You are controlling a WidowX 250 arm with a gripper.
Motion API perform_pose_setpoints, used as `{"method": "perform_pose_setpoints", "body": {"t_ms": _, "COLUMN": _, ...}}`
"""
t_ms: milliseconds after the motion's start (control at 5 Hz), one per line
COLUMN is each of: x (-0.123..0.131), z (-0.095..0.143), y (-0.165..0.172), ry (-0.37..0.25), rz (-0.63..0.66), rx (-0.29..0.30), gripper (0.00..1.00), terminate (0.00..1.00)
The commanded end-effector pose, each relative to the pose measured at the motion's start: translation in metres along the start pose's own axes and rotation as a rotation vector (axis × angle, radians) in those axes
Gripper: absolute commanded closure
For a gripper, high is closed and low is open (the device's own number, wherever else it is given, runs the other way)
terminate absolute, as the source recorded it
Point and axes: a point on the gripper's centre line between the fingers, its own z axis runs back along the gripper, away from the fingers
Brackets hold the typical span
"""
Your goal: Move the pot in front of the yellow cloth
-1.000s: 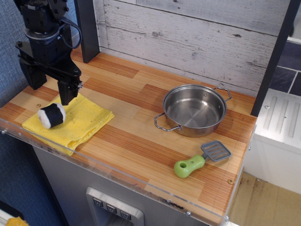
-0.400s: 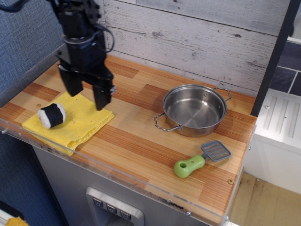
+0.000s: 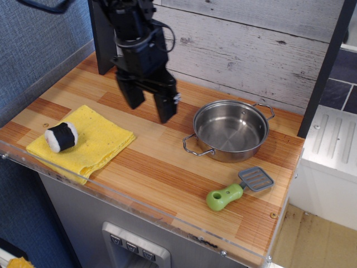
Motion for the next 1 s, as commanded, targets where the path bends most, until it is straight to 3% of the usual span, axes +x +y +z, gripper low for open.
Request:
{"method": "perform_pose_setpoints", "body": {"t_ms": 0, "x": 0.025, "z": 0.008, "y": -0.015, "ry": -0.12, "rz": 0.03, "rx": -0.159, "gripper": 0.0, "terminate": 0.0}}
{"method": "perform_pose_setpoints", "body": {"t_ms": 200, "x": 0.031, "z": -0.003, "y": -0.021, "ry": -0.111, "rz": 0.031, "rx": -0.182, "gripper": 0.0, "terminate": 0.0}}
{"method": "perform_pose_setpoints", "body": {"t_ms": 800, "x": 0.041, "z": -0.042, "y": -0.04, "ry": -0.038, "rz": -0.004, "rx": -0.074, "gripper": 0.0, "terminate": 0.0}}
